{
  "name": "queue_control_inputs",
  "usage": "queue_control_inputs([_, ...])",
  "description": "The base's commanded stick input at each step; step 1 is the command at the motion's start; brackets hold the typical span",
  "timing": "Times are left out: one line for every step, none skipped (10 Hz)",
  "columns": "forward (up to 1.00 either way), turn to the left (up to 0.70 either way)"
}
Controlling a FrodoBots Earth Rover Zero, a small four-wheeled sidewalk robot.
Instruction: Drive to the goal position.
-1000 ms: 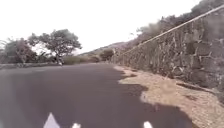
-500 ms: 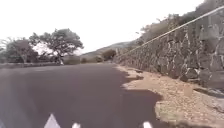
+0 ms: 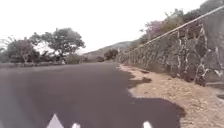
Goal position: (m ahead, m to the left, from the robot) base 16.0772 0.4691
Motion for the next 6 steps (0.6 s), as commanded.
queue_control_inputs([1.0, 0.0])
queue_control_inputs([1.0, 0.0])
queue_control_inputs([1.0, 0.0])
queue_control_inputs([1.0, 0.0])
queue_control_inputs([1.0, 0.0])
queue_control_inputs([1.0, 0.0])
